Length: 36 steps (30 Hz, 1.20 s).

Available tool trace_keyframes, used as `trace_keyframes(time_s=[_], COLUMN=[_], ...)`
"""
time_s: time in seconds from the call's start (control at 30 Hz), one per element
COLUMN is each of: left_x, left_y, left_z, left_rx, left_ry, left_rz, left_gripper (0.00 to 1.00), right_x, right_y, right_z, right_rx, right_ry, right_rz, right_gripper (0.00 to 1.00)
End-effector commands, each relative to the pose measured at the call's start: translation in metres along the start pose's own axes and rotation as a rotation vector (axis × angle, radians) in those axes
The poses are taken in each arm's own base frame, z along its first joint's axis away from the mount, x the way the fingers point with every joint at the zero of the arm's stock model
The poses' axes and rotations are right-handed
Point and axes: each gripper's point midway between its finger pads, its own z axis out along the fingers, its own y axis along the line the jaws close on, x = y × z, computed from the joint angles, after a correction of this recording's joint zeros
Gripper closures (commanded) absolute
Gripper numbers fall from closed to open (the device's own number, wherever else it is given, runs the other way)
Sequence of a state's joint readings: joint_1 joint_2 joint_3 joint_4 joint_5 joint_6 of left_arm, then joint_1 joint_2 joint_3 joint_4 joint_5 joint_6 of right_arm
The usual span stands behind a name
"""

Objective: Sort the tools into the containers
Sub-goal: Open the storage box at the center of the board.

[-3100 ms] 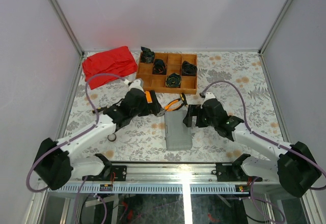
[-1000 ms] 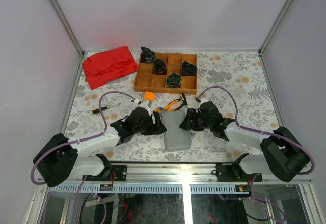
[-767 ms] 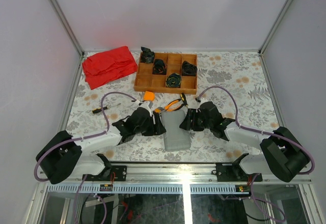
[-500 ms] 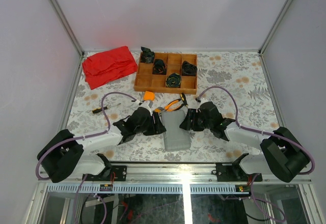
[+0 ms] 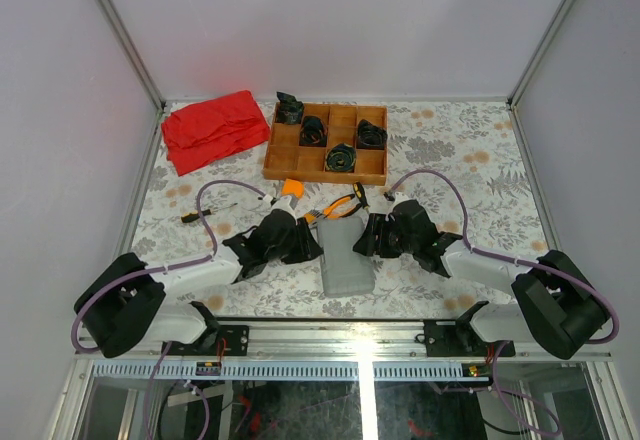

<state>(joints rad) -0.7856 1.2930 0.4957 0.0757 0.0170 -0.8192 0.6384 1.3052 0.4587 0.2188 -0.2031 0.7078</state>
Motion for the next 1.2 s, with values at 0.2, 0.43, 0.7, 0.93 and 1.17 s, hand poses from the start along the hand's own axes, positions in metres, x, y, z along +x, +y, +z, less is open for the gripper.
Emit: trace_keyframes(time_s=[0.2, 0.43, 0.7, 0.93, 1.17], left_x=[0.016, 0.017, 0.009, 0.005, 0.000], left_y=[0.025, 0.037, 0.067, 0.073, 0.073], left_z=[0.000, 0.001, -0.008, -0.018, -0.024], left_rx=[-0.077, -0.138, -0.325, -0.378, -0.382], left_ry=[0.025, 0.029, 0.011, -0.002, -0.026], left_rz=[-0.003, 0.008, 0.051, 0.056, 0.063], left_gripper=[0.62, 0.68, 0.86, 0.92, 0.92], right_x=[0.022, 0.022, 0.021, 0.024, 0.024], right_y=[-0.030, -0.037, -0.048, -0.050, -0.050], right_z=[-0.003, -0.003, -0.003, -0.003, -0.002], right_rx=[0.110, 0.157, 0.231, 0.234, 0.235], right_ry=[0.057, 0.065, 0.059, 0.067, 0.068], right_rz=[-0.008, -0.001, 0.028, 0.034, 0.034], right_gripper=[0.41, 0.42, 0.45, 0.45, 0.45])
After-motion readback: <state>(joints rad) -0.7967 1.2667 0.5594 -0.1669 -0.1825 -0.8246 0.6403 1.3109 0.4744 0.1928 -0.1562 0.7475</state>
